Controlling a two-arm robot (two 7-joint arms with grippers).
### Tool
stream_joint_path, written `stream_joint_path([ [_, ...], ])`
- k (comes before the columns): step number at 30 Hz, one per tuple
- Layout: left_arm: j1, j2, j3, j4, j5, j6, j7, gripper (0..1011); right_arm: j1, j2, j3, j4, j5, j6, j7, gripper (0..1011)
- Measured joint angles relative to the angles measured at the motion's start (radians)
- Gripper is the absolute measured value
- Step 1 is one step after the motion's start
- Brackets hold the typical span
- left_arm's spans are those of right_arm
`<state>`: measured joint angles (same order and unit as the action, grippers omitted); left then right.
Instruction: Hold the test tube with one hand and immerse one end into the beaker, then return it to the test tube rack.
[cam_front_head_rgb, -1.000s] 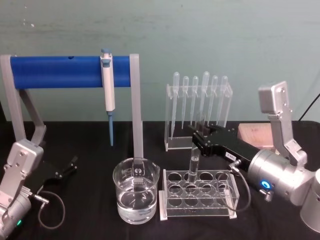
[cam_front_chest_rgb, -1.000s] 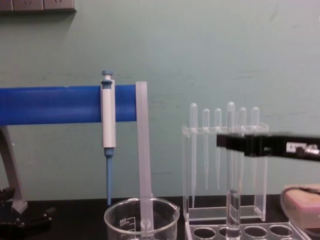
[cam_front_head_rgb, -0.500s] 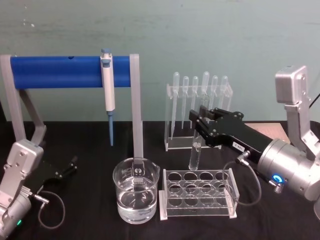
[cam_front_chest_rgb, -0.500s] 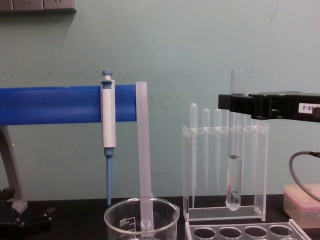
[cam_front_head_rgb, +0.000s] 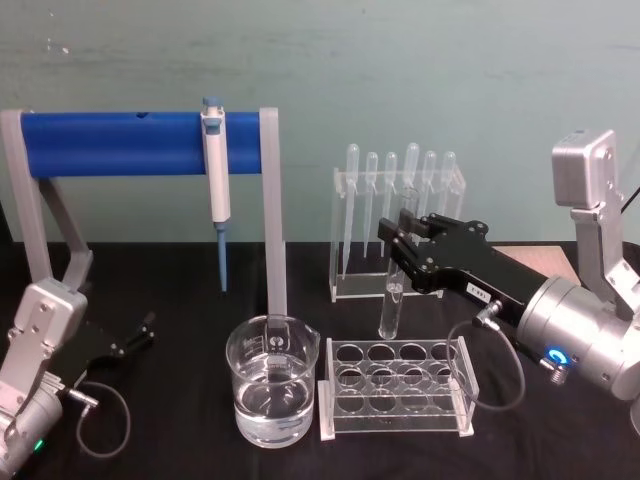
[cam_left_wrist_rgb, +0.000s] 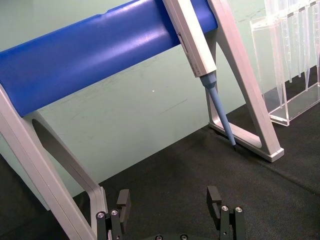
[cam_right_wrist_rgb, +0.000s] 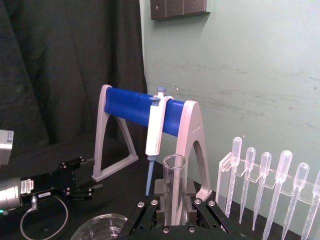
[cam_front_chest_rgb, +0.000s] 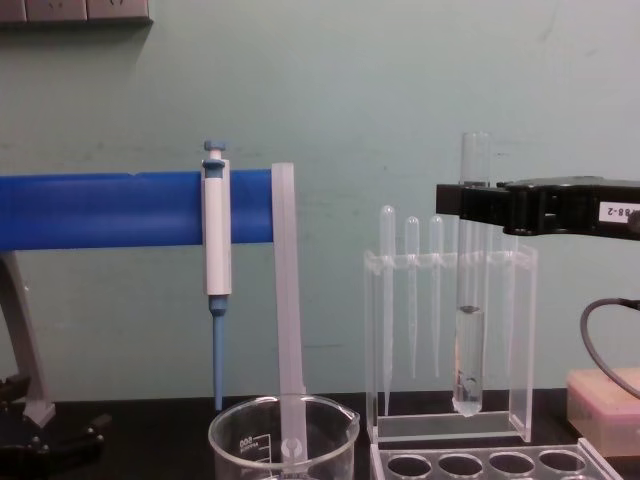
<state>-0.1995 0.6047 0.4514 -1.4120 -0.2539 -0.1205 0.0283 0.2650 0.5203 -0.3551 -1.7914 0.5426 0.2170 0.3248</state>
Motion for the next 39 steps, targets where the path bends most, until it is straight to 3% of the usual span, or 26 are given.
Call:
stream_joint_path([
  [39,0.000,0.000,0.000,0.000,0.000,0.000,0.000,1000,0.000,0.000,0.000,-0.002,0.003,0.003,0.001,224],
])
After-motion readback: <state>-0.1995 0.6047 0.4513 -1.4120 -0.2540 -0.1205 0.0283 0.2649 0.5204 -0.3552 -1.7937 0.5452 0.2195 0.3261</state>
